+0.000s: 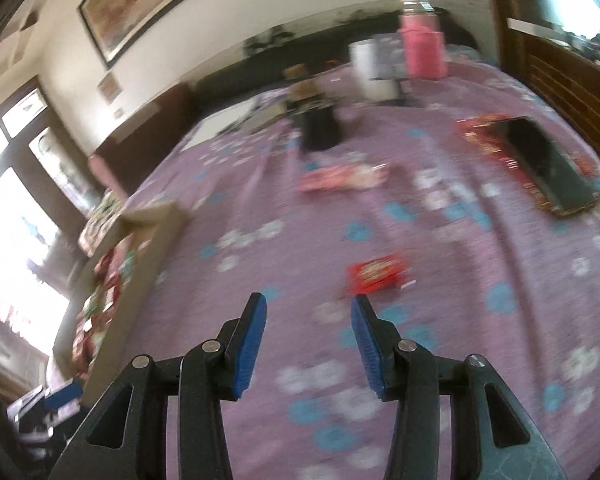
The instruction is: Organize snacks
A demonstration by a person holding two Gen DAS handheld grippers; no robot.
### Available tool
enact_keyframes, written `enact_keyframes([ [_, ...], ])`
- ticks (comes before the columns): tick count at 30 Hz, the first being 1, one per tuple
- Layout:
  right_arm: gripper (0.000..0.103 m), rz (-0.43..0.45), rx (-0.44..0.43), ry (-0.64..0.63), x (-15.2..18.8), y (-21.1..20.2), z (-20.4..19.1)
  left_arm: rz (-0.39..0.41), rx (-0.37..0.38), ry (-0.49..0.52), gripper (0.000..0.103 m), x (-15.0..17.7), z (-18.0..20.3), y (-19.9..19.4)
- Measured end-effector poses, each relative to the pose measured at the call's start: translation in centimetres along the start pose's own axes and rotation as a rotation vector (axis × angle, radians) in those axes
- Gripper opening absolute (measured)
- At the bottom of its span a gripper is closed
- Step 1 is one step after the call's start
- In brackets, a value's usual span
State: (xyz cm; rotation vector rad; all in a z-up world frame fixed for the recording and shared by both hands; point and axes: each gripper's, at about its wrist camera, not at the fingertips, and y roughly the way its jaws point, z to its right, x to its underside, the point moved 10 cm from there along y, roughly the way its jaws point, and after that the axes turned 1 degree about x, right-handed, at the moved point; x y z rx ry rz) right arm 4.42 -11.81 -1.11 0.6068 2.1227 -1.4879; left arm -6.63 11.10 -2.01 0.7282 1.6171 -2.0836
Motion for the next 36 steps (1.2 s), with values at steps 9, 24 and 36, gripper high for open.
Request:
enact_keyframes([
  [9, 0.049, -0.023, 0.111, 0.048, -7.2, 3.1, 6.2, -0.044, 0.037, 0.022, 0.056, 0.5, 1.0, 1.7],
  [24, 0.038, -0.190, 0.127, 0.004, -10.7, 14.0, 3.0, -0.070, 0.038, -0.024, 0.056, 0.9, -0.8, 2.1],
  [36, 0.034, -0.263, -0.153, -0.163, -2.7, 5.9, -4.2, -0.065, 0.065, -0.010, 0.056, 1.5, 0.6, 1.4],
])
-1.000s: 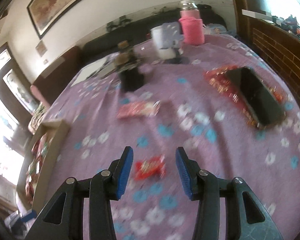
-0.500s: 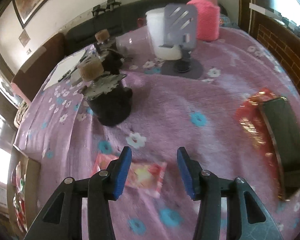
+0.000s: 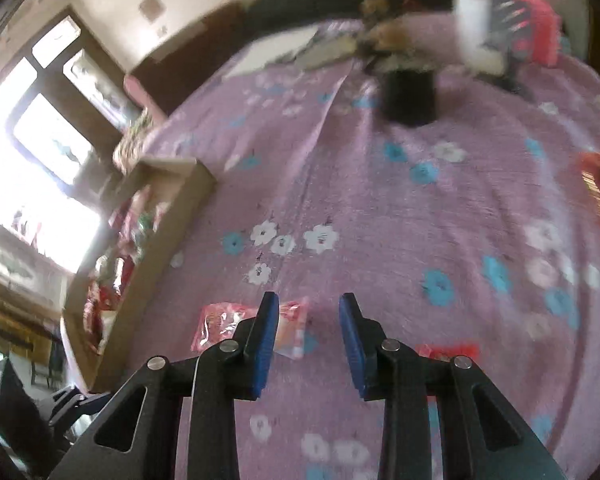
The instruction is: Organize snacks
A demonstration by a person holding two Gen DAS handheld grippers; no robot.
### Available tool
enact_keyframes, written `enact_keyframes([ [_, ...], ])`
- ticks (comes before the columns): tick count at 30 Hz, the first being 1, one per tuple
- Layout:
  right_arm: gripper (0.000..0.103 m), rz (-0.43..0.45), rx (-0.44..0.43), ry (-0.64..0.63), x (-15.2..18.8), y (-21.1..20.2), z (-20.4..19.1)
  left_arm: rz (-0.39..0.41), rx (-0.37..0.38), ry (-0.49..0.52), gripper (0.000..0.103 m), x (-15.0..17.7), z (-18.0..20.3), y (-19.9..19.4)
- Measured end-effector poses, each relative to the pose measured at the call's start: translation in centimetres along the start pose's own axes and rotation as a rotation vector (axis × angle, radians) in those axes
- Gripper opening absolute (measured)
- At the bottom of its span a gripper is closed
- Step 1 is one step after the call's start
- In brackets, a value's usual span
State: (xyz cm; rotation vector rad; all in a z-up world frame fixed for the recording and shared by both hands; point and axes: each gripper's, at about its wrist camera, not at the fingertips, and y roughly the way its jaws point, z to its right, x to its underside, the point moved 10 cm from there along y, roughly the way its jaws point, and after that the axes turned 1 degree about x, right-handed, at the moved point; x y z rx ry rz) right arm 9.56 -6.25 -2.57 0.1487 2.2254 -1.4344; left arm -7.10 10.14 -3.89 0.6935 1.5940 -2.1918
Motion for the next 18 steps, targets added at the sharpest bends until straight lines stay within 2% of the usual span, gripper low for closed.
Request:
enact_keyframes([
  [1, 0.036, 0.029, 0.018, 0.025, 0.1, -1.0, 0.8, 0.001, 0.000, -0.002, 0.056, 0.0, 0.0, -0.1],
  [3, 0.046, 0.090, 0.089, 0.071, 0.6, -3.2, 2.9, 0.002, 0.004, -0.006, 0.056, 0.2, 0.2, -0.2],
  [5, 0.050, 0.120, 0.125, 0.119, 1.4, -4.6, 4.7, -0.001, 0.011, -0.005, 0.056, 0.4, 0.6, -0.2],
  [8, 0.050, 0.120, 0.124, 0.193, 3.1, -5.5, 6.5, -0.011, 0.023, -0.003, 0.056, 0.7, 1.2, 0.0],
  [11, 0.050, 0.124, 0.140, 0.216, 4.4, -5.5, 7.2, -0.019, 0.032, -0.002, 0.056, 1.0, 1.6, 0.0],
  [18, 0.053, 0.159, 0.162, 0.275, 4.0, -3.1, 7.8, 0.000, -0.003, -0.003, 0.056, 1.1, 1.4, -0.8],
])
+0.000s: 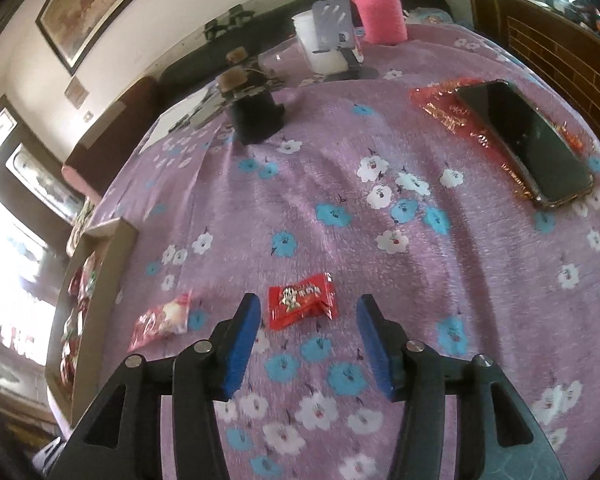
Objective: Organize snacks
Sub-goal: 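Grasp the small red candy with the right tool, then grasp the pink cartoon candy bag with left tool while right tool holds red candy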
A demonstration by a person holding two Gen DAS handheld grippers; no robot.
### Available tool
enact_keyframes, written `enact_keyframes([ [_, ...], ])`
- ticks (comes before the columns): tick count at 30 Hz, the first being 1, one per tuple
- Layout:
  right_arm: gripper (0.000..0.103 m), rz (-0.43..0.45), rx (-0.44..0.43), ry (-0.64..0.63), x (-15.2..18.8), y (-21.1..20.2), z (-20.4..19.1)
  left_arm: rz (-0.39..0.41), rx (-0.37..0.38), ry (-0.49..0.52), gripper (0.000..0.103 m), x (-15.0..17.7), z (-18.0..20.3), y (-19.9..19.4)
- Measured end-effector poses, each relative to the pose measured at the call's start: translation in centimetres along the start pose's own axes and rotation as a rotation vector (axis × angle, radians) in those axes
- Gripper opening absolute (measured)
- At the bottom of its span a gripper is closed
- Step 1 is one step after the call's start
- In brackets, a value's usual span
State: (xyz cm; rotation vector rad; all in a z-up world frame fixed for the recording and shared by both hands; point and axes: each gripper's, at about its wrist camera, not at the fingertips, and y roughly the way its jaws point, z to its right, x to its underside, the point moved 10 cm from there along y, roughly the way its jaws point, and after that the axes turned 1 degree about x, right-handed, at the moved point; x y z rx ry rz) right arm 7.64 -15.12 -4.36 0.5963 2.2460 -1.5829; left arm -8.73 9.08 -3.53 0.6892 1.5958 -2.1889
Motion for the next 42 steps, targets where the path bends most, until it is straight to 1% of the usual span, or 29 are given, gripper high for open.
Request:
enact_keyframes([
  [4, 0.053, 0.025, 0.035, 0.002, 0.1, 1.2, -0.4, -0.001, -0.052, -0.001, 0.056, -0.2, -0.6, 0.2],
  [7, 0.052, 0.076, 0.065, -0.017, -0.1, 1.4, -0.7, -0.006, -0.094, 0.009, 0.056, -0.4, -0.8, 0.7],
  [8, 0.051, 0.092, 0.073, -0.027, -0.2, 1.4, -0.7, -0.006, -0.112, 0.016, 0.056, -0.5, -0.8, 0.9],
  [11, 0.032, 0.114, 0.117, -0.061, -0.1, 1.3, -0.3, -0.005, -0.156, 0.034, 0.056, -0.9, -1.0, 1.4],
  [12, 0.027, 0.118, 0.103, -0.060, -0.1, 1.2, -0.4, -0.007, -0.167, 0.038, 0.056, -1.0, -0.9, 1.6],
  [15, 0.027, 0.119, 0.094, -0.061, 0.0, 1.1, -0.4, -0.022, -0.186, 0.044, 0.056, -1.4, -0.8, 2.5],
  [18, 0.027, 0.117, 0.087, -0.069, 0.1, 1.0, -0.5, -0.039, -0.190, 0.055, 0.056, -1.6, -0.2, 3.2],
  [23, 0.027, 0.114, 0.082, -0.074, 0.2, 1.0, -0.6, -0.048, -0.200, 0.087, 0.056, -1.9, 0.7, 3.9],
  [30, 0.027, 0.112, 0.083, -0.073, 0.2, 0.9, -0.5, -0.050, -0.241, 0.136, 0.056, -2.4, 1.1, 4.3],
  [36, 0.027, 0.113, 0.083, -0.071, 0.2, 0.9, -0.4, -0.065, -0.235, 0.136, 0.056, -2.5, 0.9, 4.7],
  [39, 0.027, 0.113, 0.084, -0.072, 0.2, 0.9, -0.4, -0.088, -0.194, 0.115, 0.056, -2.5, 0.9, 5.2],
  [42, 0.027, 0.113, 0.083, -0.071, 0.2, 0.9, -0.4, -0.089, -0.142, 0.093, 0.056, -3.3, 1.0, 5.3],
])
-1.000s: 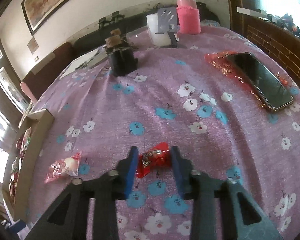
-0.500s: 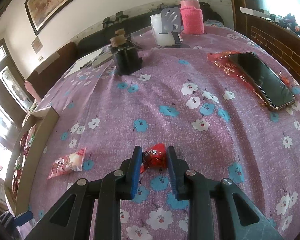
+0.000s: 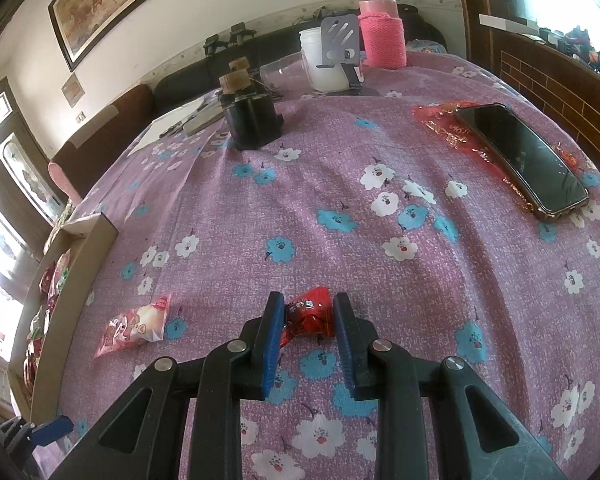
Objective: Organize snacks
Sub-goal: 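Grasp the pink cartoon candy bag with left tool while right tool holds red candy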
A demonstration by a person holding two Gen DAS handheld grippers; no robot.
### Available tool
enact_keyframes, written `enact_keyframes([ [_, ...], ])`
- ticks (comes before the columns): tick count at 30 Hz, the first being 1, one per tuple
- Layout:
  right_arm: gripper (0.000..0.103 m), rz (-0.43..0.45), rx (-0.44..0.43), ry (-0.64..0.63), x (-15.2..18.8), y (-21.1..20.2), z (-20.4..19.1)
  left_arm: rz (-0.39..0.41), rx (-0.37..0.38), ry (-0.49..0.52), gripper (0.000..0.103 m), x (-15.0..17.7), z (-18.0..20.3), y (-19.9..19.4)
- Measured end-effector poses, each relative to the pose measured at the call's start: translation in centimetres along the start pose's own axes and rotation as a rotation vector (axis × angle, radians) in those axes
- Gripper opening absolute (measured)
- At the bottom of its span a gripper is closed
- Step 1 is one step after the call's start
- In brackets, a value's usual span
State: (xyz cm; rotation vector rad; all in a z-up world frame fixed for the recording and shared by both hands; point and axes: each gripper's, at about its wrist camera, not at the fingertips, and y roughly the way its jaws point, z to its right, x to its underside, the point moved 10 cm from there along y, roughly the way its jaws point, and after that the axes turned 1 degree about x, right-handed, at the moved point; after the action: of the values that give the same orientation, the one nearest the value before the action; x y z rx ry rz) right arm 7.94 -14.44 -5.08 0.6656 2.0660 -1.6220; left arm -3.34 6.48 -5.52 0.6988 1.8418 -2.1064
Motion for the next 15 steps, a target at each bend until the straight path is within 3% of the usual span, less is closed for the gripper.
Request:
enact_keyframes([
  [6, 0.027, -0.002, -0.002, 0.007, 0.0, 0.0, 0.2, 0.057, 0.038, 0.000, 0.056, -3.6, -0.2, -0.7],
  [15, 0.028, -0.011, -0.015, 0.021, 0.0, 0.0, 0.3, 0.069, -0.031, 0.207, 0.056, -8.3, 1.4, 2.2],
])
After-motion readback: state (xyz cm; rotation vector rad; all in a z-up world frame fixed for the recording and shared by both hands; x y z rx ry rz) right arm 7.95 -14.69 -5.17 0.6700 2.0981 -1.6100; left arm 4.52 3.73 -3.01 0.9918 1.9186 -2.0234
